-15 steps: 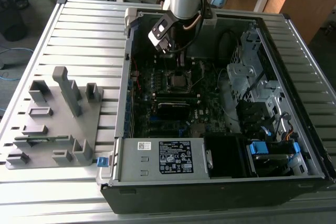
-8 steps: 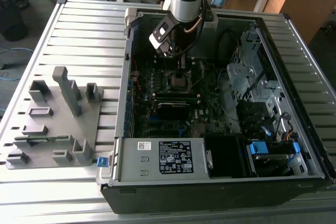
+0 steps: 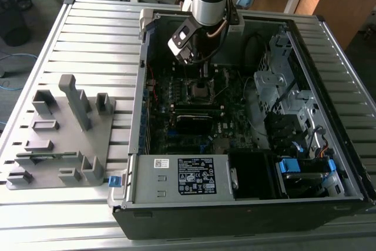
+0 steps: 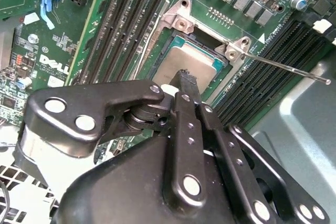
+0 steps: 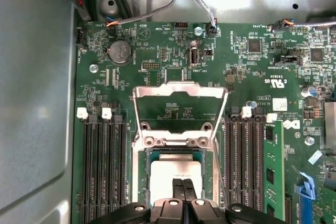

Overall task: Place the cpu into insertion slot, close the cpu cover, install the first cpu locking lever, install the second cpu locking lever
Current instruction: 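Place the cpu into insertion slot, then close the cpu cover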

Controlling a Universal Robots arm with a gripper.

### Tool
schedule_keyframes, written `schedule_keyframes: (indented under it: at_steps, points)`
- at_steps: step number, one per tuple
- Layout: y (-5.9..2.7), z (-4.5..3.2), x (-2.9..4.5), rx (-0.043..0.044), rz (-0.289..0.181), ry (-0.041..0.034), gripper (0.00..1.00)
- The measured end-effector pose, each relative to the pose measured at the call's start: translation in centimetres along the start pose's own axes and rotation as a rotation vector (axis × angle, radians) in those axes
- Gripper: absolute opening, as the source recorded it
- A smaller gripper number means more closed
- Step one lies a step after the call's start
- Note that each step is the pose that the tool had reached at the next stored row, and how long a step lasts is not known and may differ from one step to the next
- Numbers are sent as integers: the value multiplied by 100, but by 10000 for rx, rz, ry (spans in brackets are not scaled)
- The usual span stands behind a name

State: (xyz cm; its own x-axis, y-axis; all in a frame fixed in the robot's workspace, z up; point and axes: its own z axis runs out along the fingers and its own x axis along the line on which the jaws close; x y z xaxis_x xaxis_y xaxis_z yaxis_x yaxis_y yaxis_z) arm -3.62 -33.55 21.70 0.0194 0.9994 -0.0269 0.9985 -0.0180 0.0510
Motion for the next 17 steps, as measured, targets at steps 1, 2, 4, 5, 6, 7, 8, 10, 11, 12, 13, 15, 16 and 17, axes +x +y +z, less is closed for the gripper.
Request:
schedule_keyframes:
  at_steps: [1,2,4,5,6,7,8,10,11,12,13,15,16,17]
  points:
    - [2,3,8,0,0,0,10]
    - [3,7,15,0,-1,1,10]
    - [2,14,28,0,-1,0,10]
    - [2,20,33,0,-1,1,10]
    - [2,29,34,-1,-2,2,10]
    - [2,35,35,0,-2,1,10]
    - [1,36,34,1,-2,-1,10]
    - [1,36,34,2,-1,-2,10]
    - [1,42,35,0,-1,0,10]
    - [0,48,35,0,-1,-1,10]
    - [0,48,35,0,-1,0,10]
    - [1,42,35,0,-1,1,10]
    - [1,36,35,0,-1,0,10]
    - [2,29,35,0,-1,1,10]
